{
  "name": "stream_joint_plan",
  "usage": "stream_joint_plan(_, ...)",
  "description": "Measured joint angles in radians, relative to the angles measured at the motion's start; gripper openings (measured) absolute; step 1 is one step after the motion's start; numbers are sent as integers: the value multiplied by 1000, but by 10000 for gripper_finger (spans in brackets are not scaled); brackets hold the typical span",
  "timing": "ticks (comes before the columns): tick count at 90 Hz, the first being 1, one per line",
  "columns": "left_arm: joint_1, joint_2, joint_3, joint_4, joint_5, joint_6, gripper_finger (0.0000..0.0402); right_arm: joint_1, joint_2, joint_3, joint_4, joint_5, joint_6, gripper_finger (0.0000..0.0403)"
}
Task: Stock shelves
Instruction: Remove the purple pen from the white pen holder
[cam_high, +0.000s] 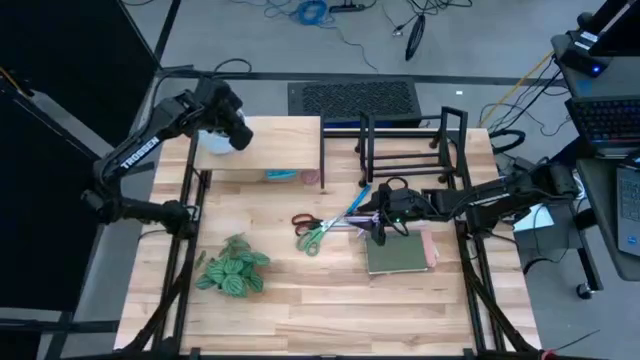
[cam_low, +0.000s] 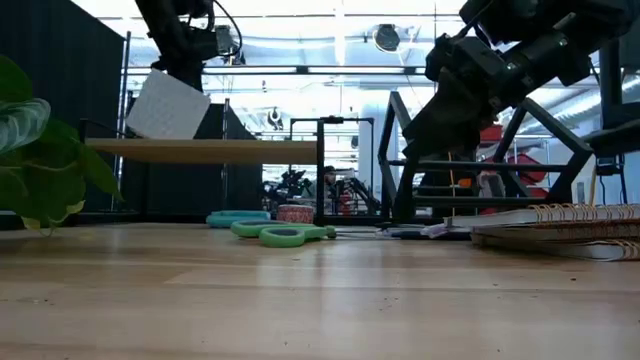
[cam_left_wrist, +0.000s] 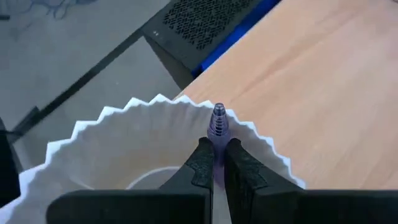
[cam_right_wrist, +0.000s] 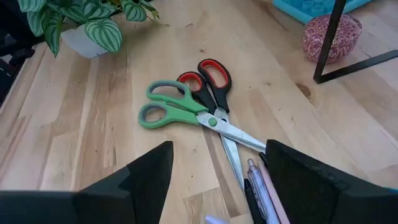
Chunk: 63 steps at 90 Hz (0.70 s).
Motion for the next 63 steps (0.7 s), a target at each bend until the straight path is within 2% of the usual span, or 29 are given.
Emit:
stream_joint_plan(23,-1,0,0,-7,2,105,1,0,0,0,0,0,10,240)
stream_joint_plan(44,-1,1,0,-2,2,88,3,0,0,0,1,0,21,240)
stream_joint_plan(63,-1,1,0,-7,2,102,43,0,0,0,1,0,27,240)
